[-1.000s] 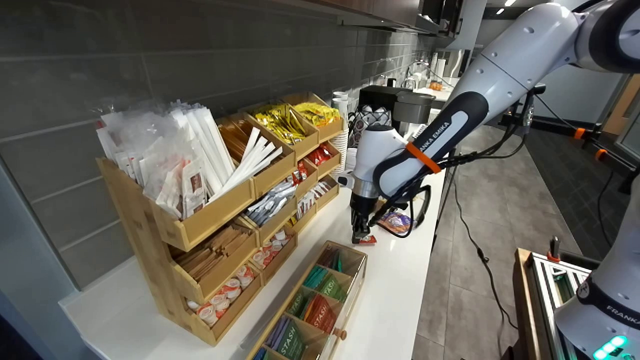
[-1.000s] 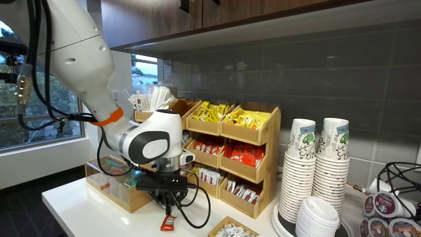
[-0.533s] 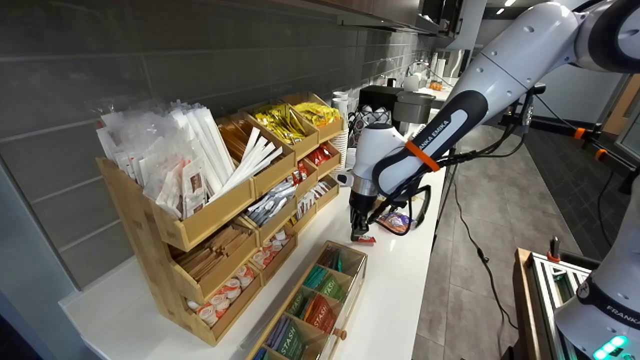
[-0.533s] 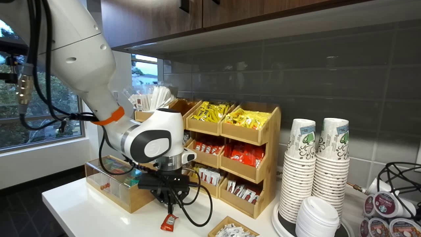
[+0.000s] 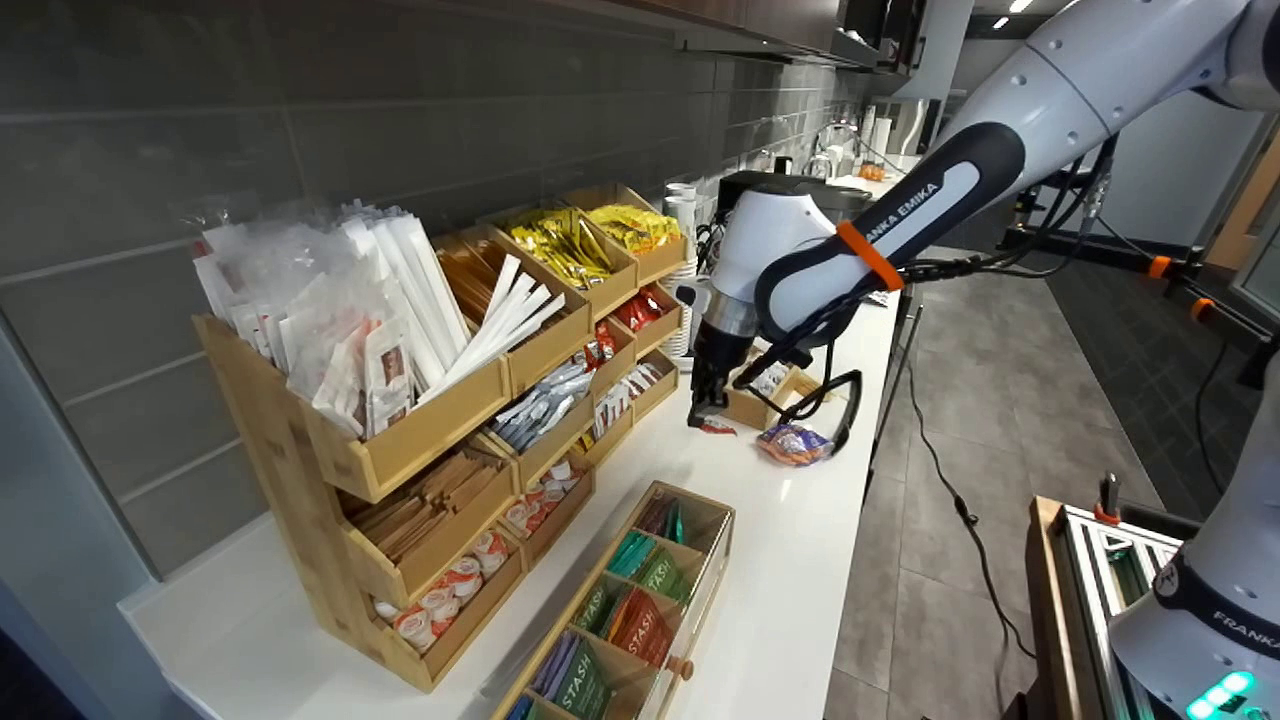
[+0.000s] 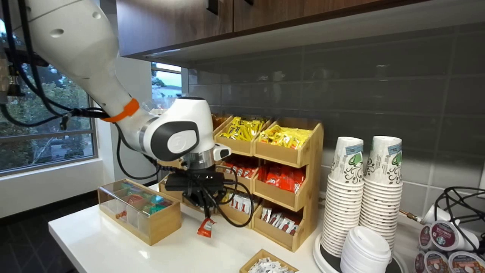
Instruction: Put the orange packet in the second right middle shelf
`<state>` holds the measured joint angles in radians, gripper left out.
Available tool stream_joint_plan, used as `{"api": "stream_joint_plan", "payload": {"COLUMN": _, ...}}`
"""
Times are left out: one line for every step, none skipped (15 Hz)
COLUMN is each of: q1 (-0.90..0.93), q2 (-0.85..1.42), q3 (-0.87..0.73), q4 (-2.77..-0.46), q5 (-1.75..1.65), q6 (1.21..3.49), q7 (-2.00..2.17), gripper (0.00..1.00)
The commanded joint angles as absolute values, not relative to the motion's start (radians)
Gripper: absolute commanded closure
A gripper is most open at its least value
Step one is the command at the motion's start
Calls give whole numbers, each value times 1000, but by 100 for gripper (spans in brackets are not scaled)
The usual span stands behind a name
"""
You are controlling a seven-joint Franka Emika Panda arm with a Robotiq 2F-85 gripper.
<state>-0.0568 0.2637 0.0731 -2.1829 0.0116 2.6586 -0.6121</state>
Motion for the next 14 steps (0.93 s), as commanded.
{"api": "stream_joint_plan", "payload": {"q1": -49, "q2": 152, "q3": 60, "q4": -2238, "q5": -43, "q6": 2681, "q7": -564, "gripper": 100}}
{"api": "stream_joint_plan", "payload": {"q1": -48, "q2": 135, "q3": 56, "q4": -2241, "q5": -54, "q6": 2700, "q7": -559, "gripper": 100}}
{"api": "stream_joint_plan", "payload": {"q1": -46, "q2": 120, "q3": 50, "q4": -2243, "q5": -69, "q6": 2718, "q7": -548, "gripper": 100}}
{"api": "stream_joint_plan", "payload": {"q1": -45, "q2": 109, "q3": 46, "q4": -2246, "q5": -84, "q6": 2746, "q7": -541, "gripper": 100}}
{"api": "stream_joint_plan", "payload": {"q1": -43, "q2": 103, "q3": 39, "q4": -2245, "q5": -104, "q6": 2774, "q7": -527, "gripper": 100}}
{"api": "stream_joint_plan", "payload": {"q1": -42, "q2": 98, "q3": 35, "q4": -2245, "q5": -123, "q6": 2797, "q7": -519, "gripper": 100}}
{"api": "stream_joint_plan", "payload": {"q1": -41, "q2": 102, "q3": 31, "q4": -2239, "q5": -144, "q6": 2819, "q7": -510, "gripper": 100}}
{"api": "stream_joint_plan", "payload": {"q1": -40, "q2": 105, "q3": 27, "q4": -2235, "q5": -167, "q6": 2839, "q7": -499, "gripper": 100}}
{"api": "stream_joint_plan", "payload": {"q1": -40, "q2": 111, "q3": 24, "q4": -2229, "q5": -185, "q6": 2859, "q7": -491, "gripper": 100}}
{"api": "stream_joint_plan", "payload": {"q1": -39, "q2": 119, "q3": 20, "q4": -2222, "q5": -210, "q6": 2875, "q7": -481, "gripper": 100}}
{"api": "stream_joint_plan", "payload": {"q1": -38, "q2": 124, "q3": 17, "q4": -2217, "q5": -232, "q6": 2888, "q7": -475, "gripper": 100}}
{"api": "stream_joint_plan", "payload": {"q1": -37, "q2": 130, "q3": 15, "q4": -2209, "q5": -254, "q6": 2900, "q7": -474, "gripper": 100}}
{"api": "stream_joint_plan", "payload": {"q1": -36, "q2": 135, "q3": 13, "q4": -2203, "q5": -274, "q6": 2912, "q7": -472, "gripper": 100}}
{"api": "stream_joint_plan", "payload": {"q1": -34, "q2": 141, "q3": 11, "q4": -2196, "q5": -293, "q6": 2924, "q7": -476, "gripper": 100}}
